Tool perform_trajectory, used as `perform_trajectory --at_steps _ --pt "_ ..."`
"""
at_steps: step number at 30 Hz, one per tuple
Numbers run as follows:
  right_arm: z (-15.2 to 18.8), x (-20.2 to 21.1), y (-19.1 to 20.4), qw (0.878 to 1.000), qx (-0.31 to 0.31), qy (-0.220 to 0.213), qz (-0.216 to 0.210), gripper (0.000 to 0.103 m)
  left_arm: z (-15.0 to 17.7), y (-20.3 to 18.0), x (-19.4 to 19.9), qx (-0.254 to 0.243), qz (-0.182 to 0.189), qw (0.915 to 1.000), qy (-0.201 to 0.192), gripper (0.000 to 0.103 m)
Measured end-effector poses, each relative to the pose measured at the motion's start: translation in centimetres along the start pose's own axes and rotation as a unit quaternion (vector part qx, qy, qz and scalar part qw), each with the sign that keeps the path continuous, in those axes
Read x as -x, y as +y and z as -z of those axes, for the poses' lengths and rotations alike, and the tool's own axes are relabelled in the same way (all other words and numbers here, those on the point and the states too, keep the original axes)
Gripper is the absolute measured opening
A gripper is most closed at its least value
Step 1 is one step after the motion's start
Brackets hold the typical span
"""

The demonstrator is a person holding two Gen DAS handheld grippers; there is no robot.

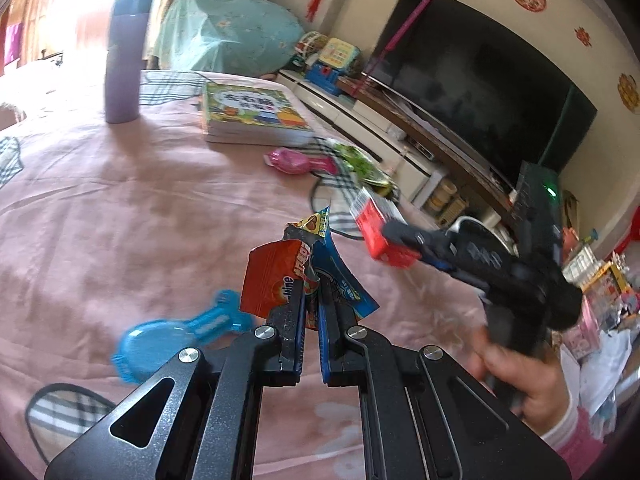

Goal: Collect trash
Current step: 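Grasp the white-and-red milk carton with the right tool while the left tool holds the wrapper, then carry the wrapper and milk carton over the bin and open both tools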

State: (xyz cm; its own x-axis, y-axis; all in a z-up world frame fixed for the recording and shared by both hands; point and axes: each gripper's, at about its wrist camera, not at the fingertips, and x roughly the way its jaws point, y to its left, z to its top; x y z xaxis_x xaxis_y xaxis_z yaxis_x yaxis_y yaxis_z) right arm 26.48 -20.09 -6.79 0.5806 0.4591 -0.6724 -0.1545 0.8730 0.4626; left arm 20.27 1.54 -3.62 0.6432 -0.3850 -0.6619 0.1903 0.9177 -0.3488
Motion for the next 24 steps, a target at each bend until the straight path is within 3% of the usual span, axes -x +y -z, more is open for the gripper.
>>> perform_trajectory --at_steps 5,9,11,15,17,22,24 --pt "2.3 1.8 -1.8 0.998 0.038 0.036 0.034 0.056 0.8 -2.4 -1.0 -0.017 0.005 0.9998 0.012 0.005" --pt "2.2 1.4 -2.2 0.998 0.036 0.035 0.049 0.059 1.4 -3.3 -1.2 -0.022 -0.001 0.9996 0.018 0.005" --pt "1.8 1.1 -2.2 0.998 0.036 0.028 0.051 0.072 1.5 -3.6 -1.0 -0.025 -0.006 0.9995 0.018 0.005" --pt "1.3 -0.4 -2.6 0.998 0.022 0.031 0.053 0.073 1.3 -3.8 -0.5 -0.027 -0.016 0.9994 0.016 0.005" --pt "1.3 -0.3 -2.8 0.998 0.025 0.025 0.052 0.061 1.3 -4.1 -0.4 -0.03 -0.021 0.9992 0.015 0.005" --pt "1.6 2.4 -3.4 0.999 0.031 0.007 0.021 0.058 1.0 -6.0 -1.0 -0.05 -0.015 0.9985 0.019 0.005" --pt "1.8 4.3 -3.9 1.0 0.027 -0.006 0.013 0.053 0.9 -7.3 -1.4 -0.062 -0.009 0.9978 0.021 0.005"
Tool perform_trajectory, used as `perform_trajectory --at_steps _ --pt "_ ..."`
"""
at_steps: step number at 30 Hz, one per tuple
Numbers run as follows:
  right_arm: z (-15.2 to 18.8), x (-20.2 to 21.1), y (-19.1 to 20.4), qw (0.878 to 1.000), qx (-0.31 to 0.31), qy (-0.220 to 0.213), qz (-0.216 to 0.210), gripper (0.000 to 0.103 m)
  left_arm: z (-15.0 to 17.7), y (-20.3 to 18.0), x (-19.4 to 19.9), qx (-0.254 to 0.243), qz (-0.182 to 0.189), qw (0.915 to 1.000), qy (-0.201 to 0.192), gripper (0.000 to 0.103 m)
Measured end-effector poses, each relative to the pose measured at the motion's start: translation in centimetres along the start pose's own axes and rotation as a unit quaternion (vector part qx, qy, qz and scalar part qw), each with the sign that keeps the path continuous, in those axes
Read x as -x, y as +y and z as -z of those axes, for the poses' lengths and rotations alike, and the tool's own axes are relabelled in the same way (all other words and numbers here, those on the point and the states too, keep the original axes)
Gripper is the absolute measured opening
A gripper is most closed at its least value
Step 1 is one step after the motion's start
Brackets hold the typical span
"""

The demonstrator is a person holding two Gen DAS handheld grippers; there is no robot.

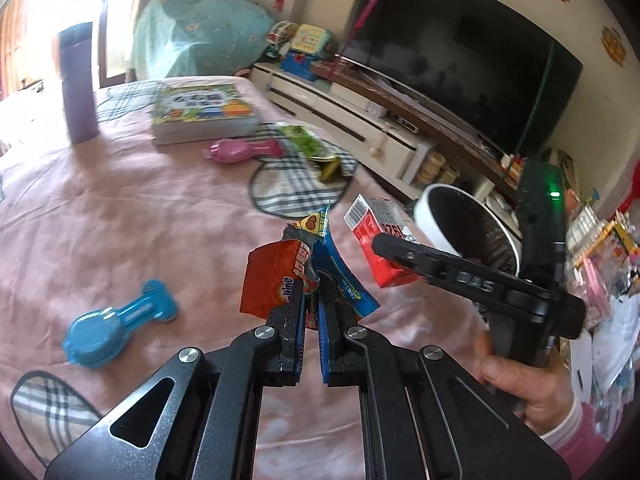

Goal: Collect trash
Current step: 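Carry the wrapper and milk carton over the bin and open both tools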

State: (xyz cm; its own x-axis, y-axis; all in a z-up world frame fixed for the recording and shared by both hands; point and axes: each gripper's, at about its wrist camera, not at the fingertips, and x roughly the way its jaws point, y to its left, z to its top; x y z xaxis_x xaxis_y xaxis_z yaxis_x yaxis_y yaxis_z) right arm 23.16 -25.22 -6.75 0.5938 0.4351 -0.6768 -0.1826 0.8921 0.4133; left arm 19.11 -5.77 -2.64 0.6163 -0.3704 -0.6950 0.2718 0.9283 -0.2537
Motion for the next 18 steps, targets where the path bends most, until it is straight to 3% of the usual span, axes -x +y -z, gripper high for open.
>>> perform_trajectory --at_steps 10,18 --pt "0.0 8.8 -4.6 0.997 -0.026 -0.067 0.017 0.052 -1.3 -7.1 -2.7 -0.058 0.048 0.9971 0.015 0.005" --pt "-0.4 12.2 -10.0 0.992 -0.072 -0.095 0.044 0.052 -2.7 -11.8 -5.0 -0.091 0.079 0.9923 0.028 0.005"
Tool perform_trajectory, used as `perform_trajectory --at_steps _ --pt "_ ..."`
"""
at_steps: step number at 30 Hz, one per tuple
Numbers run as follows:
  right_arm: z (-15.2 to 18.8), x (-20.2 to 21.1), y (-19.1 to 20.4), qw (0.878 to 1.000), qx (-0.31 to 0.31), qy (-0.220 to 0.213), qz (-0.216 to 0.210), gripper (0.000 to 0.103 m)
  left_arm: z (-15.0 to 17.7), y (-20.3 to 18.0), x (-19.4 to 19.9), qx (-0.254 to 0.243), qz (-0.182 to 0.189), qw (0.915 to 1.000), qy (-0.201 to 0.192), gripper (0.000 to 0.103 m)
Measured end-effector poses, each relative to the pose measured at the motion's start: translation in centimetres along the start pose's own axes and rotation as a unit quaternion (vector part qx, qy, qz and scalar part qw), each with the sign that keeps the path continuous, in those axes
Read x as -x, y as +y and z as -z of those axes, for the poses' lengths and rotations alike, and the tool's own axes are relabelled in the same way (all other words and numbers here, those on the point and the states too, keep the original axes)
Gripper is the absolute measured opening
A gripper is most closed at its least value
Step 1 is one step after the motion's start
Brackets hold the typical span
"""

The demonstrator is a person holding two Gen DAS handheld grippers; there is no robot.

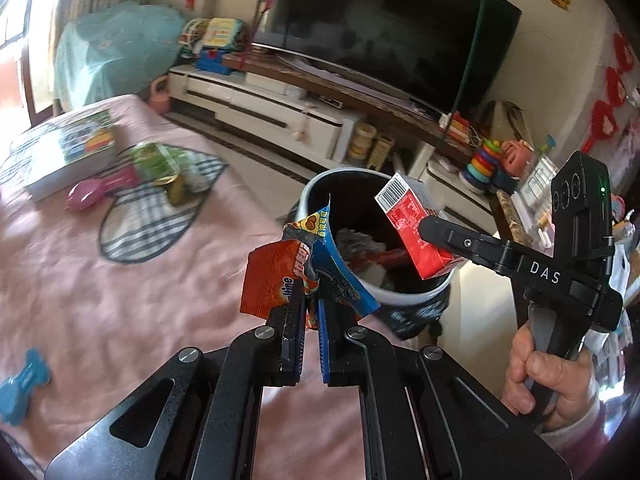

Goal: Collect trash
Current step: 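Carry the wrapper and milk carton over the bin and open both tools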

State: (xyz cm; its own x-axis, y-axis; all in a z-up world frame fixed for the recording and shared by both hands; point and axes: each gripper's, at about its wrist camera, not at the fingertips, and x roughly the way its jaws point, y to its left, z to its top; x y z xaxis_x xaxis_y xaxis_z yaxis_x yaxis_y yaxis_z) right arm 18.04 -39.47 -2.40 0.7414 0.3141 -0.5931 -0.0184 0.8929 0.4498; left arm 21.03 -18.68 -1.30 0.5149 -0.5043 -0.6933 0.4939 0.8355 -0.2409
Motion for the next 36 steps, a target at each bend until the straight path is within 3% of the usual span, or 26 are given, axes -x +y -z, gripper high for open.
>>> perform_trajectory --at_steps 14,30,32,34,36 --pt "-1.8 0.0 -3.7 1.0 -0.018 -0.002 0.018 0.052 -2.9 -4.5 -5.1 -0.041 0.014 0.9987 0.028 0.005" --pt "-3.0 -0.7 -5.8 0.999 -0.026 0.013 0.032 0.052 -4.3 -5.8 -8.5 -0.055 0.02 0.9971 0.049 0.006" --pt "-3.0 -0.9 -5.8 0.999 -0.022 0.016 0.038 0.052 -4.5 -5.8 -8.7 -0.054 0.024 0.9969 0.053 0.013" --pt "-3.1 -1.2 -5.9 0.999 -0.021 0.02 0.044 0.055 -4.4 -5.7 -8.7 -0.053 0.02 0.9969 0.055 0.046" --pt "-3.2 -1.1 -6.2 0.998 -0.025 0.019 0.048 0.055 -4.3 -5.4 -8.3 -0.051 0.016 0.9975 0.047 0.054"
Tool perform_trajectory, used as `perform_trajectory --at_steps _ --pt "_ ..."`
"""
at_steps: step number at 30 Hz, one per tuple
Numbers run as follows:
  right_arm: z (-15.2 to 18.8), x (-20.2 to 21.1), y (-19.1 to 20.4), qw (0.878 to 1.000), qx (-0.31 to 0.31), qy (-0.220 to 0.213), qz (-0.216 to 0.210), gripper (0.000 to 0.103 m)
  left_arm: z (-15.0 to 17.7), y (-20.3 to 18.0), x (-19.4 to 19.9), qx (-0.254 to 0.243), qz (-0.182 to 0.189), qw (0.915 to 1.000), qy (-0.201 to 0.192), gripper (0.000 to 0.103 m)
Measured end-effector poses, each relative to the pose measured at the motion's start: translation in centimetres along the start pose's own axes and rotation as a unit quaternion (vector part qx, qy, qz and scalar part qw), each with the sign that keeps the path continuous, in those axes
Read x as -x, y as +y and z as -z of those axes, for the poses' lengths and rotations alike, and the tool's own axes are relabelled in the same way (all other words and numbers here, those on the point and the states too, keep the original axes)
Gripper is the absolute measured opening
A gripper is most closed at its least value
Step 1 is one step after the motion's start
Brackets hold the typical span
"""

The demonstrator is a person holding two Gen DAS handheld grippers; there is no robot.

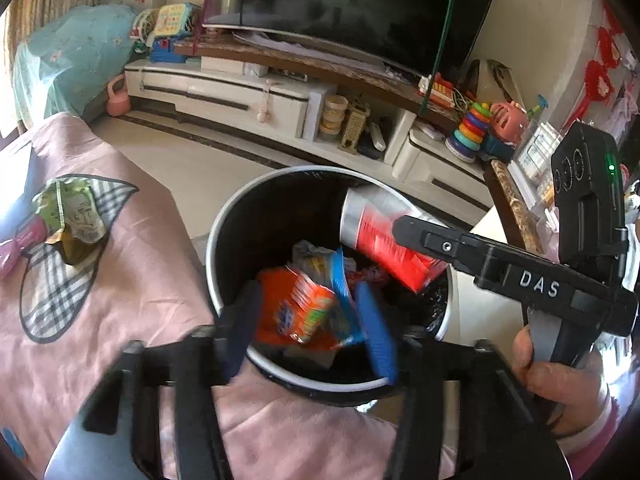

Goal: Collect trash
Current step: 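Carry the wrapper and milk carton over the bin and open both tools, then move the left tool to the blue brush and grasp it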

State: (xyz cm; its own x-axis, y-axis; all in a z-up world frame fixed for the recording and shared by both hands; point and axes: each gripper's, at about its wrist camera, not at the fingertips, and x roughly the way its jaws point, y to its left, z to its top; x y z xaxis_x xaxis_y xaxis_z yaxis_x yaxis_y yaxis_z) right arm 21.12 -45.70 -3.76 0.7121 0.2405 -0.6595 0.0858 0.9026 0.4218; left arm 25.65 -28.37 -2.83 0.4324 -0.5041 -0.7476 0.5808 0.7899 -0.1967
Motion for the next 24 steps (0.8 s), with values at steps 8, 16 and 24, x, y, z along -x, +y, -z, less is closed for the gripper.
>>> perform_trajectory --at_steps 8,16,24 --pt "0.6 1.1 0.8 1.0 -0.008 -0.011 -0.028 0.073 2.6 2.2 3.0 0.021 -0.016 0.9996 -0.013 0.061" --pt "2.9 0.5 7.3 0.995 0.06 -0.003 -0.083 0.088 8.6 6.4 7.1 0.057 -0.05 0.997 -0.013 0.062" --pt "6.0 -3.2 12.7 0.989 0.087 0.046 -0.111 0.088 14.2 12.2 12.1 0.112 -0.098 0.9886 -0.023 0.062"
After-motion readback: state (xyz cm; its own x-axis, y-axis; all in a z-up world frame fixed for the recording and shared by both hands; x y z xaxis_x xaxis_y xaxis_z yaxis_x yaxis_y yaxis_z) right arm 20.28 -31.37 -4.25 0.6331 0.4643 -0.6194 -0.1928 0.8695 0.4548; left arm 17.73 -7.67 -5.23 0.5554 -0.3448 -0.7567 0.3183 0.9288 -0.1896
